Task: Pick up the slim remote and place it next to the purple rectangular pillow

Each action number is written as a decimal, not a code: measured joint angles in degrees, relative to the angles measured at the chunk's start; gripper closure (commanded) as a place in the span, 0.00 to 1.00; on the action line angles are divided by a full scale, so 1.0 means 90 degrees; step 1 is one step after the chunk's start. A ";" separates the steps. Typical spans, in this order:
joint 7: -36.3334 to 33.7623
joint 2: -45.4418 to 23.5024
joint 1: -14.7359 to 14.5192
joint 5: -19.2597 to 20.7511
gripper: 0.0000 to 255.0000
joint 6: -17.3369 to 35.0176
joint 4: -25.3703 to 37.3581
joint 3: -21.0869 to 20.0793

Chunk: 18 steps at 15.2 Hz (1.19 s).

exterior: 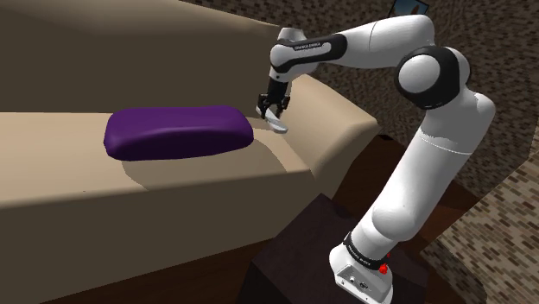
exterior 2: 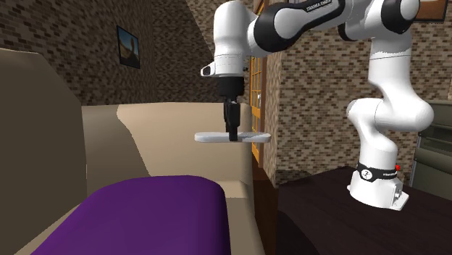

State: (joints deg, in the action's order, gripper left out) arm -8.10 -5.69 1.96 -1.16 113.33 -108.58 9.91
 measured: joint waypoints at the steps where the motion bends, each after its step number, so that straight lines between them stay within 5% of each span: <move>1: -0.0129 0.0041 -0.0071 0.0012 1.00 0.0047 -0.0087 -0.0057; 8: -0.1101 0.0237 -0.0586 0.0061 1.00 0.0098 -0.0326 -0.0495; 18: -0.1174 -0.0021 -0.0629 0.0031 1.00 0.0900 -0.0874 -0.0538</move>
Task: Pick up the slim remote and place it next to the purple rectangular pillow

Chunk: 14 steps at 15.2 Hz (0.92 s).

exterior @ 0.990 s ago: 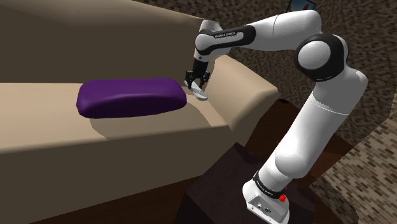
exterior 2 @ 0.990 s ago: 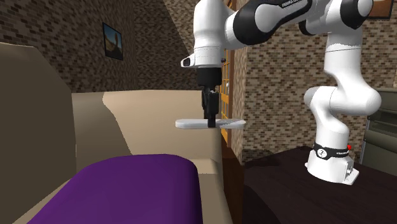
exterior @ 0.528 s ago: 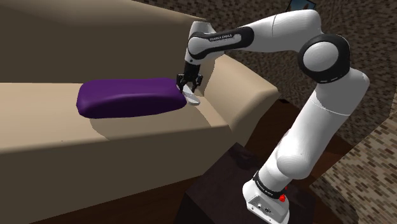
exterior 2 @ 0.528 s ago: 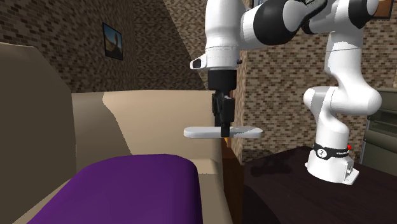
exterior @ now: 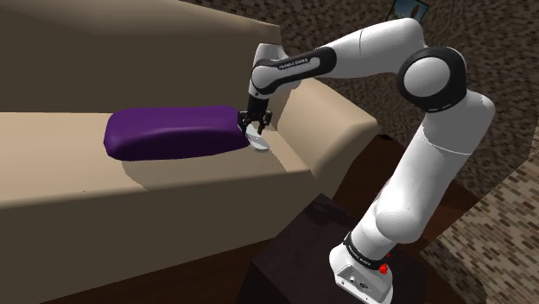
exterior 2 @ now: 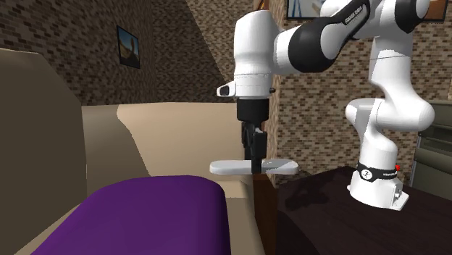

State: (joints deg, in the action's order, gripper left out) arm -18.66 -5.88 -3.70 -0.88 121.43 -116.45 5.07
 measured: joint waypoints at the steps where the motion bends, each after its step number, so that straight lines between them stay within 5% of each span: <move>1: 0.0003 -0.0034 0.0001 -0.0003 1.00 0.0086 -0.0052 0.0000; 14: 0.0072 -0.0579 0.0021 -0.0079 1.00 0.1116 -0.0521 -0.0006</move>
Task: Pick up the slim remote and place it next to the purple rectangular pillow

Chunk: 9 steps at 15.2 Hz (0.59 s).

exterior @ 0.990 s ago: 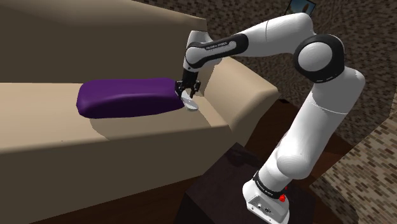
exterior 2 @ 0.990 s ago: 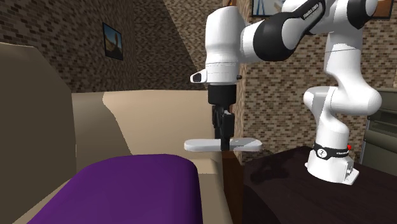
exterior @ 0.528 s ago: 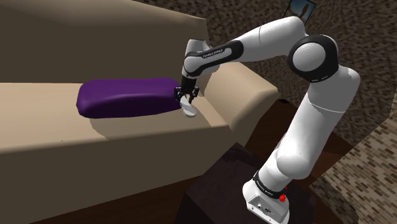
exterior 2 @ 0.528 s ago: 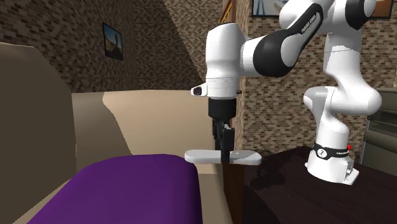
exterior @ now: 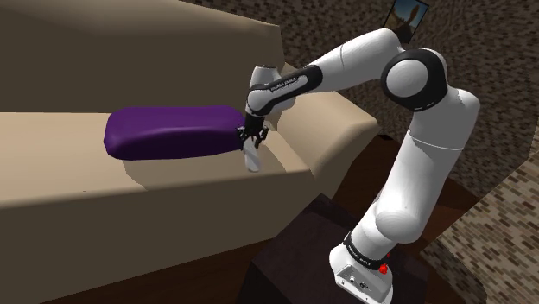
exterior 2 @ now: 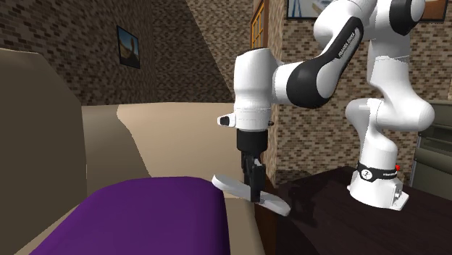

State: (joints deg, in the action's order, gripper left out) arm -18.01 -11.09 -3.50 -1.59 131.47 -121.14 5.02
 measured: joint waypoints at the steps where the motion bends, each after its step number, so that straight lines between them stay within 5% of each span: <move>1: -0.0007 -0.0053 -0.0004 -0.0006 1.00 0.0072 -0.0018 -0.0005; 9: 0.0030 -0.0518 0.0001 -0.0075 1.00 0.0642 -0.0120 -0.0035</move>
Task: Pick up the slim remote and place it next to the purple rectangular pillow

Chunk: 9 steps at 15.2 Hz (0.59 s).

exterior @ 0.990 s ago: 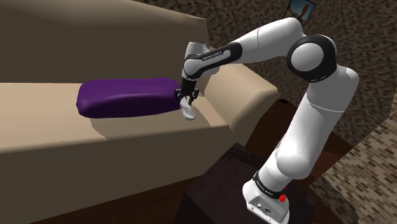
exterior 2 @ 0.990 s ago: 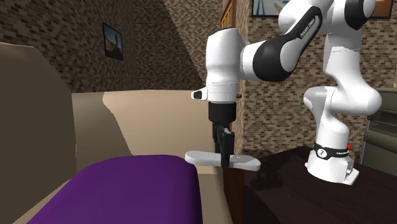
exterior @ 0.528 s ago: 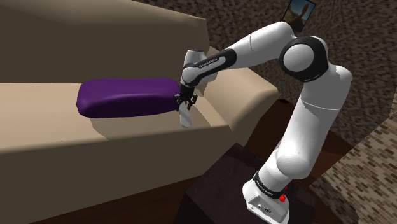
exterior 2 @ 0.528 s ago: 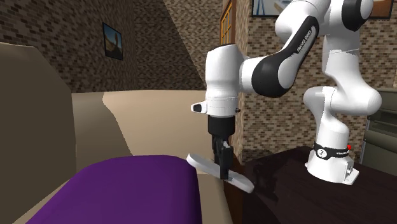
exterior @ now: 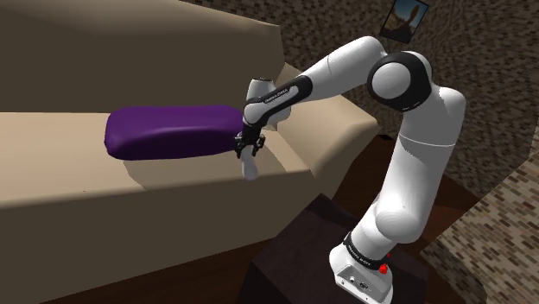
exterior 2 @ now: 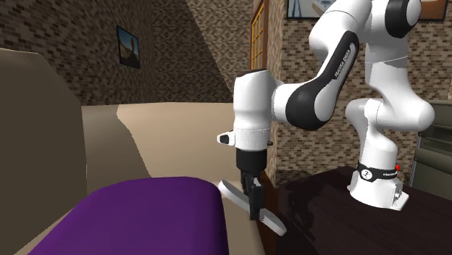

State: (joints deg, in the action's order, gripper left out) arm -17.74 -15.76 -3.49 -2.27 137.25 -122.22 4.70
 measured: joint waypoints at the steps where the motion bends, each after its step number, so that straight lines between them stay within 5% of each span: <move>1: 0.0005 -0.0057 0.0003 -0.0007 1.00 0.0056 -0.0001 -0.0001; 9: 0.0042 -0.0221 0.0027 -0.0035 1.00 0.0321 -0.0046 0.0003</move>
State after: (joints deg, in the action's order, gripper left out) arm -17.36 -17.75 -3.25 -2.59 140.14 -122.63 4.73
